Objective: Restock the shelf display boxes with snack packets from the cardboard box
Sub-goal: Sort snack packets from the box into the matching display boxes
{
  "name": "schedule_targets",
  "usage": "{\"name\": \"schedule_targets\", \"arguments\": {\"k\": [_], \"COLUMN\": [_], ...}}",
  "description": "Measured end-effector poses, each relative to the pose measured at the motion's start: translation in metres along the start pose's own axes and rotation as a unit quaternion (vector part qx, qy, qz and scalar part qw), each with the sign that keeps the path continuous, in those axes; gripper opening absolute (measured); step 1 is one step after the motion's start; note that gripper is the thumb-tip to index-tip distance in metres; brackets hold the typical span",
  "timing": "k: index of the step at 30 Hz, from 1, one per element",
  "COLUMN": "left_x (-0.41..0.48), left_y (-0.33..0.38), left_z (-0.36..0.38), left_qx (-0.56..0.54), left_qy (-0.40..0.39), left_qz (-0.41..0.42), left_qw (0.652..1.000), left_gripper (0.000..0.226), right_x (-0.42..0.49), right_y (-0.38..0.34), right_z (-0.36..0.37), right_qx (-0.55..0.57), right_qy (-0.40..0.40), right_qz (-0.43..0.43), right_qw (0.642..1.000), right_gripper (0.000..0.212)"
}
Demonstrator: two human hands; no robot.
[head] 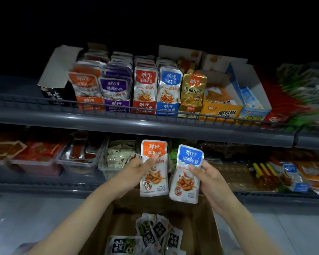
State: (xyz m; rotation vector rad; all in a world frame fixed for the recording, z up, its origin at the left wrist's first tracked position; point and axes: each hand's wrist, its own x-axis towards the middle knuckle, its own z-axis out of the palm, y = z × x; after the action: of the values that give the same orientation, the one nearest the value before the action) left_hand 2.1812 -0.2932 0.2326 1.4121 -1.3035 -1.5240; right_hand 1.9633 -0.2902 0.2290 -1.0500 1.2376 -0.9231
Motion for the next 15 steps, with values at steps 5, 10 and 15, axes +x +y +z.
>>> {"name": "schedule_targets", "arguments": {"k": [5,10,15], "left_x": [0.001,0.008,0.019], "left_y": [0.021,0.044,0.064], "left_z": [-0.016,-0.036,-0.054], "left_qx": [-0.008,-0.039,-0.047], "left_qy": [0.044,0.072,0.064], "left_qz": [0.057,0.086,0.116], "left_qw": [0.997,0.993,0.99], "left_gripper": [0.029,0.023,0.019], "right_x": [0.013,0.045,0.098], "right_y": [-0.027,-0.095,-0.157], "right_z": [-0.004,0.009,0.027], "right_qx": [-0.022,-0.044,-0.049], "right_qy": [0.038,0.038,0.093], "right_qz": [-0.058,-0.166,-0.253], "right_qw": [0.997,0.984,0.962], "right_gripper": [0.05,0.061,0.045]}}
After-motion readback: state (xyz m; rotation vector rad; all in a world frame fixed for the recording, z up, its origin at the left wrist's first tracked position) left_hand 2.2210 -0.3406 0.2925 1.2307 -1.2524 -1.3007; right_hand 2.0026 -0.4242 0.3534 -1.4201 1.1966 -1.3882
